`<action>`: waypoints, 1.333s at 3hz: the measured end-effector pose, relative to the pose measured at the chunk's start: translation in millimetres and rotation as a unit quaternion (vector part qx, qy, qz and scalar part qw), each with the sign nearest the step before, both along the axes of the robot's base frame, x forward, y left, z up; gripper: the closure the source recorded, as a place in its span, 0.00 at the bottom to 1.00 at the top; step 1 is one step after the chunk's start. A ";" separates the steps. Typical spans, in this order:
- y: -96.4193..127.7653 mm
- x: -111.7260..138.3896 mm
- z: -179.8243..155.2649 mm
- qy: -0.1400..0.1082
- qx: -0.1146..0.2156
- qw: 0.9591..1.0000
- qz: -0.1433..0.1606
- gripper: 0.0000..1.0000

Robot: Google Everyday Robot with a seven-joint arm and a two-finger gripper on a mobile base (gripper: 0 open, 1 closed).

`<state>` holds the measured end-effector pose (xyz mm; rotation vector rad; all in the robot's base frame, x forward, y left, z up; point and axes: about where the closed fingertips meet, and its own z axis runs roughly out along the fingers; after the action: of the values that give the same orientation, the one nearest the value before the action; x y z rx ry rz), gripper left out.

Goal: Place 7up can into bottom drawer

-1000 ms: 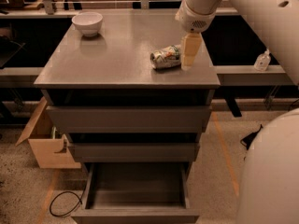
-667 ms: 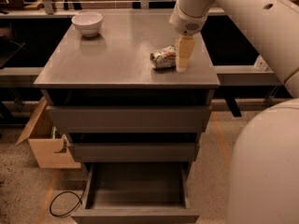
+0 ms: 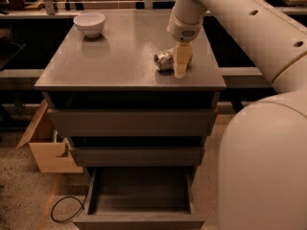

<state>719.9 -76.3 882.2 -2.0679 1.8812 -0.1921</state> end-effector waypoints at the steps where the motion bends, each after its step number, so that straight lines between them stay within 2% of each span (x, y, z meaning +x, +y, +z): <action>1: 4.7 3.7 -14.7 0.014 -0.001 1.000 0.004 0.00; 2: 5.6 5.9 -27.3 0.025 -0.001 1.000 0.005 0.18; 3: 4.3 6.4 -32.9 0.031 -0.002 0.999 0.005 0.41; 4: 4.1 3.2 -26.4 0.028 -0.001 1.000 0.011 0.65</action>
Offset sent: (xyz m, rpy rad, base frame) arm 0.0070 0.0037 -0.0355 -0.0036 0.0715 0.0076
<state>723.1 -72.2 855.8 -2.1141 1.8905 -0.1333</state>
